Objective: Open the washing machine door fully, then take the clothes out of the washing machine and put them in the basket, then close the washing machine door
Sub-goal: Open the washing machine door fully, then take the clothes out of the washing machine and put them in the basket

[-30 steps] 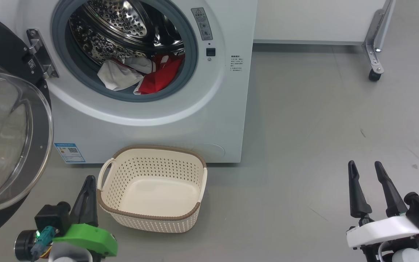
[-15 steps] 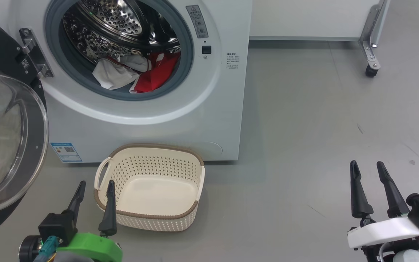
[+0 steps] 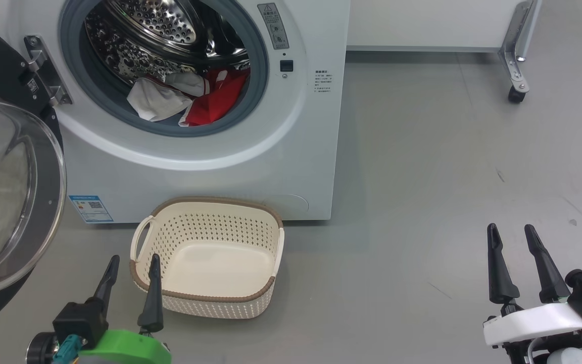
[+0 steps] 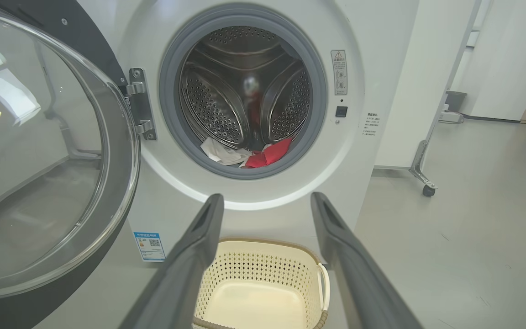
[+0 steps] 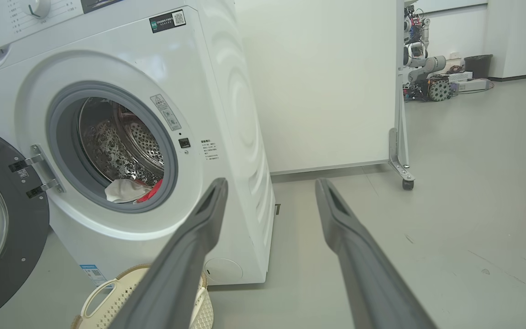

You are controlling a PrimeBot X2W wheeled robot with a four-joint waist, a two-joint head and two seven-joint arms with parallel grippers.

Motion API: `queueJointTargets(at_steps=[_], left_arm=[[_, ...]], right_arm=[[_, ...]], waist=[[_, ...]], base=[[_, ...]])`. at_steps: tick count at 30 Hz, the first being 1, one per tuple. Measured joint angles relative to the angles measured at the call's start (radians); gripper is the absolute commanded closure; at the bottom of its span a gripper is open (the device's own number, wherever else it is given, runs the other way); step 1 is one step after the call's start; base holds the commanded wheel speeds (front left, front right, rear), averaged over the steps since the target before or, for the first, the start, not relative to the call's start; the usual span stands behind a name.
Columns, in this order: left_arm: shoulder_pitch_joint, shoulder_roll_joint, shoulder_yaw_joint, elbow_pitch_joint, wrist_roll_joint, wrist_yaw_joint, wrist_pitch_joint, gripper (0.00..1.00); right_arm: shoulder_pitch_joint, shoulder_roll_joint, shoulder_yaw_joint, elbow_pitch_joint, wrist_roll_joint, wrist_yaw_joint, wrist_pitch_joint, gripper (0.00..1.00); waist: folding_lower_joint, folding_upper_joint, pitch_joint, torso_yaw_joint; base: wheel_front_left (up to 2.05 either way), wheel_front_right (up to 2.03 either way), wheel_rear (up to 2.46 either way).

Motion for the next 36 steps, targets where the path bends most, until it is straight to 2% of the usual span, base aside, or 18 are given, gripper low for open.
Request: queueJointTargets(at_steps=[36], left_arm=[[0.022, -0.008, 0.004, -0.017, -0.010, -0.009, 0.000, 0.00]], right_arm=[[0.000, 0.004, 0.001, -0.005, -0.008, 0.000, 0.000, 0.00]], waist=[[0.0000, 0.0000, 0.005, 0.001]], base=[[0.00, 0.00, 0.00]])
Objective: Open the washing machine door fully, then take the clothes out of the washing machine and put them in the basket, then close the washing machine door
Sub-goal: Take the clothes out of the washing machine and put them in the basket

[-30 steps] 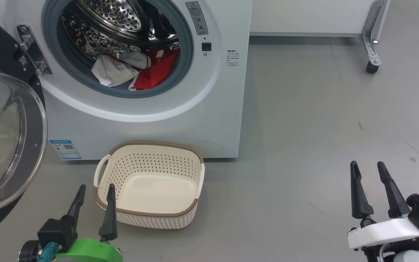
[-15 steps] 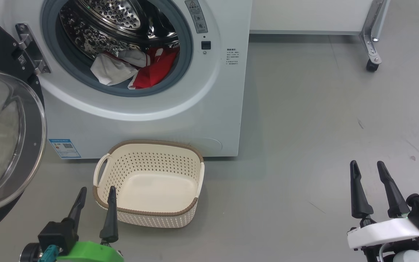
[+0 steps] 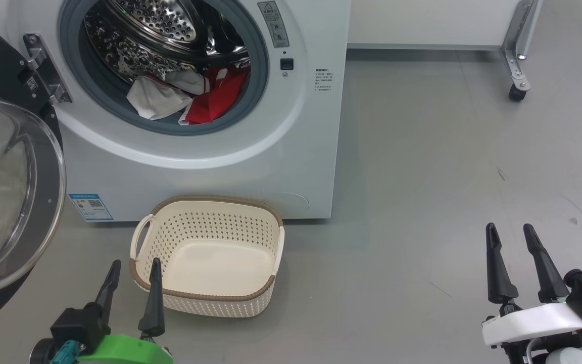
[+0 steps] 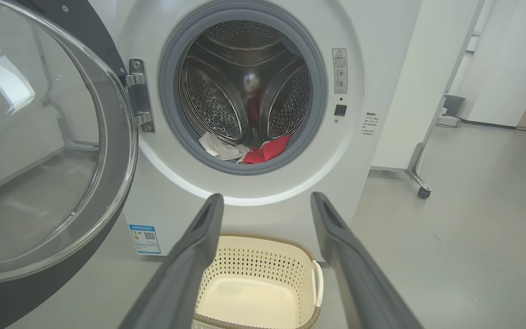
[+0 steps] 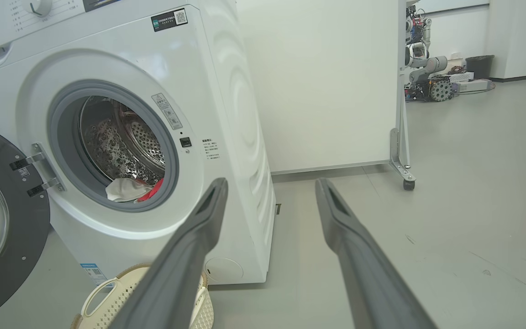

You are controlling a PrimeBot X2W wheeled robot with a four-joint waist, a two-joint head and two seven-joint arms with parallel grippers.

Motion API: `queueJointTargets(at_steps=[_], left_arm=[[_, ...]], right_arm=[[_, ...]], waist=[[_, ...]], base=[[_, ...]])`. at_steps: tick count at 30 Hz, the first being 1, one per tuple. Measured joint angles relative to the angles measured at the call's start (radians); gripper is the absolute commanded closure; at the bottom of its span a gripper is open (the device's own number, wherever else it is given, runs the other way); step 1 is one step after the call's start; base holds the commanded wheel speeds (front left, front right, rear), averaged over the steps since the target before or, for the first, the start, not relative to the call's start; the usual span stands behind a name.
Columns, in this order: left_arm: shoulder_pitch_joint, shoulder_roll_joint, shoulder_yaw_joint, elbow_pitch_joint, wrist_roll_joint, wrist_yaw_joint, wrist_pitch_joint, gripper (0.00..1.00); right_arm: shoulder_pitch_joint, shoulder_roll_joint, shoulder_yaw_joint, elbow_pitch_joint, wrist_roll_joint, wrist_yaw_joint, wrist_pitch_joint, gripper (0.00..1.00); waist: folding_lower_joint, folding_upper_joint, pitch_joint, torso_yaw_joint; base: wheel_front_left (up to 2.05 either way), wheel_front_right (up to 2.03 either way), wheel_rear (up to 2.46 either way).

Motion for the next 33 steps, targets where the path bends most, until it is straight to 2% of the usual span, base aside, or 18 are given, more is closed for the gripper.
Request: queueJointTargets(at_steps=[6, 17, 33], left_arm=[[0.001, -0.008, 0.006, -0.007, -0.056, -0.019, 0.000, 0.00], [0.001, -0.008, 0.009, -0.012, -0.057, -0.020, 0.000, 0.00], [0.002, -0.008, 0.012, -0.015, -0.057, -0.020, 0.000, 0.00]], right_arm=[[0.000, 0.001, 0.001, 0.000, 0.000, 0.000, 0.000, 0.00], [0.000, 0.005, 0.001, 0.000, 0.000, 0.000, 0.000, 0.00], [0.002, 0.005, 0.001, 0.000, 0.000, 0.000, -0.001, 0.00]], waist=[[0.0000, 0.0000, 0.000, 0.001], [0.0000, 0.0000, 0.000, 0.003], [0.0000, 0.0000, -0.003, 0.007]], base=[[0.10, -0.10, 0.00], [0.44, -0.44, 0.00], [1.01, -1.01, 0.00]])
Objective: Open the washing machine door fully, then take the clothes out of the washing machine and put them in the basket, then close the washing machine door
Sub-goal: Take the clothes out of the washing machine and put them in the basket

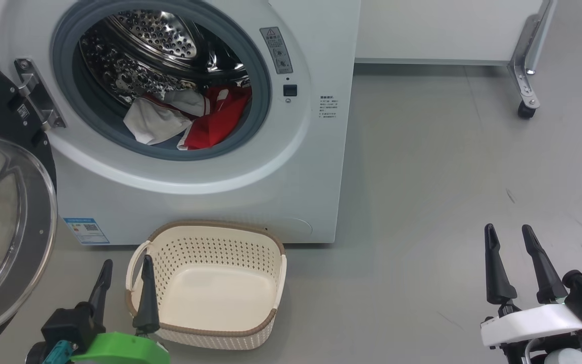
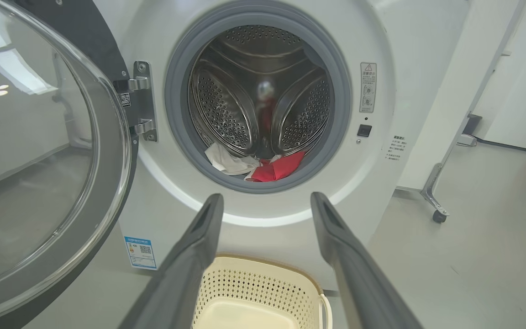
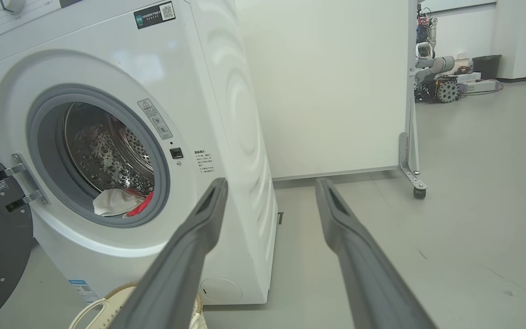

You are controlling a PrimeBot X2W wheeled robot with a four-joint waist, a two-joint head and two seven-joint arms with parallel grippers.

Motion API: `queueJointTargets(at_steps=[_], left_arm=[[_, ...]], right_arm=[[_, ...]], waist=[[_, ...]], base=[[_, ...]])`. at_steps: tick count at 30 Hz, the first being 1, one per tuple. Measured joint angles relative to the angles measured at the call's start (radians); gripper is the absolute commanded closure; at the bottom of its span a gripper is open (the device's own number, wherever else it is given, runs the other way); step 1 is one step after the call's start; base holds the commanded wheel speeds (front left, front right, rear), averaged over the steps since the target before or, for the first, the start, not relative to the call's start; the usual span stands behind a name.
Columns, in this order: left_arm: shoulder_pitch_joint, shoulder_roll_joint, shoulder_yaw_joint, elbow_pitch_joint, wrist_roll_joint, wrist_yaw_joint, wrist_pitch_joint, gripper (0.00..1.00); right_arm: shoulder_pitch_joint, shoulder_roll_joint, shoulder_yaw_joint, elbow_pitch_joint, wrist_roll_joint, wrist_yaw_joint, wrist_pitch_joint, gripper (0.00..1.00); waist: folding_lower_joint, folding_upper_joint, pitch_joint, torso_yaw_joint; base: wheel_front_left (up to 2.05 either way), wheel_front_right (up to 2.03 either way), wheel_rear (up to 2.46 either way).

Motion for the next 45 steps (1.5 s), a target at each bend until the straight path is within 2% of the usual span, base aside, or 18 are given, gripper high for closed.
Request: queueJointTargets(at_steps=[22, 45], left_arm=[[0.002, 0.004, 0.000, -0.007, 0.027, 0.005, 0.000, 0.00], [0.006, 0.000, -0.008, -0.005, 0.027, 0.005, 0.000, 0.00]], right_arm=[[0.001, -0.001, 0.010, 0.000, 0.000, 0.000, 0.000, 0.00], [0.001, -0.003, 0.014, 0.000, -0.003, 0.000, 0.000, 0.00]], waist=[[0.0000, 0.0000, 0.004, 0.012], [0.0000, 0.0000, 0.014, 0.013]], base=[[1.07, -1.07, 0.00], [0.22, -0.22, 0.00]])
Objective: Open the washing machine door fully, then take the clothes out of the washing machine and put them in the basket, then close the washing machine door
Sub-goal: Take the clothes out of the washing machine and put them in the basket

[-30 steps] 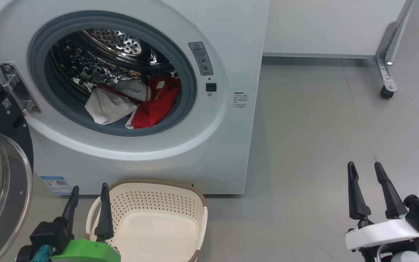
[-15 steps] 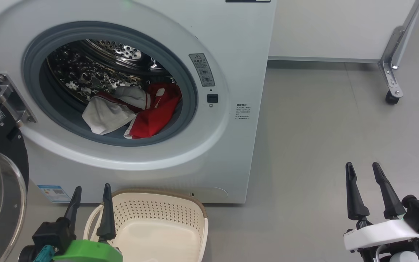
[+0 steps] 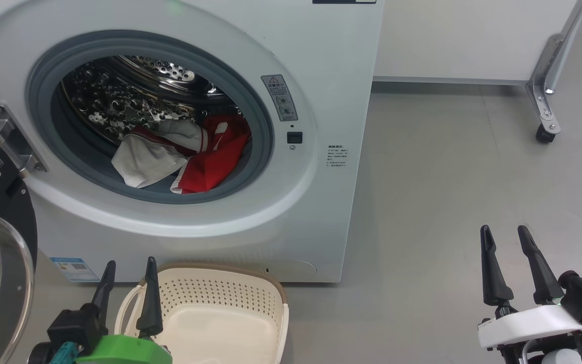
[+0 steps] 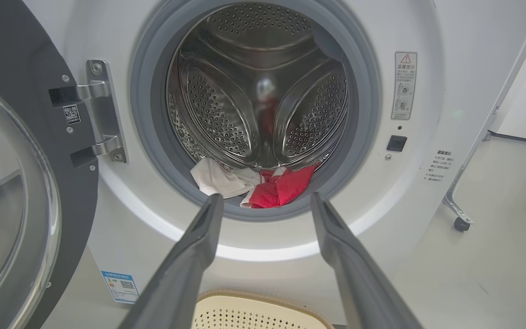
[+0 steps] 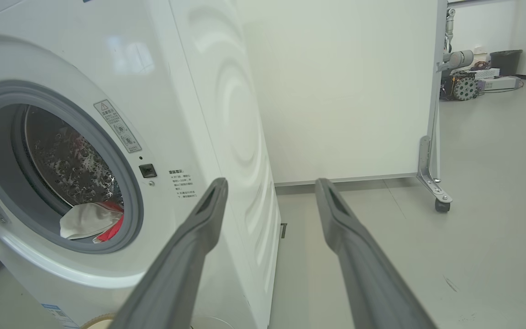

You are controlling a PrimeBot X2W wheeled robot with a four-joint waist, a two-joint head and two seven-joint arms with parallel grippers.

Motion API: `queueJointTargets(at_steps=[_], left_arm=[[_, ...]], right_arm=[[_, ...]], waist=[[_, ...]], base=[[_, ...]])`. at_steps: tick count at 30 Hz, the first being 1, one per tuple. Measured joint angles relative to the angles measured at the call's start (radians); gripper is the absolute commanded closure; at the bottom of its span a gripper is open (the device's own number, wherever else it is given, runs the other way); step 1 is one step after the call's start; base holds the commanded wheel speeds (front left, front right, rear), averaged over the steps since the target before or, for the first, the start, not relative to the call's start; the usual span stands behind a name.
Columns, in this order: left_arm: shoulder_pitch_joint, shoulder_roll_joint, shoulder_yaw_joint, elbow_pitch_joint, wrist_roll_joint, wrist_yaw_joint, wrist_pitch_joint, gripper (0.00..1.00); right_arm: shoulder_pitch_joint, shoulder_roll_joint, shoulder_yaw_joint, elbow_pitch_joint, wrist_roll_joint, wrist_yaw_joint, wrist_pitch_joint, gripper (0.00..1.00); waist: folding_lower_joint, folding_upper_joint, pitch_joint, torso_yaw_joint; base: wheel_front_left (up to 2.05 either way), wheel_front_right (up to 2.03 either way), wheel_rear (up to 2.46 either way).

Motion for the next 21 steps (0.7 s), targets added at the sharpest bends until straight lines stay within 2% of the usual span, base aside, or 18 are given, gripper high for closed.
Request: queueJointTargets(at_steps=[11, 21], left_arm=[[0.000, -0.001, 0.002, -0.003, 0.000, 0.000, 0.000, 0.00], [0.000, 0.009, 0.012, -0.008, 0.002, 0.019, 0.011, 0.00]], right_arm=[[0.000, 0.000, 0.007, -0.010, 0.000, 0.000, 0.000, 0.00], [-0.004, -0.007, 0.032, -0.023, -0.004, 0.000, 0.000, 0.00]], waist=[[0.0000, 0.0000, 0.016, -0.001], [0.0000, 0.0000, 0.075, -0.027]], base=[[0.00, 0.00, 0.00], [0.00, 0.00, 0.00]])
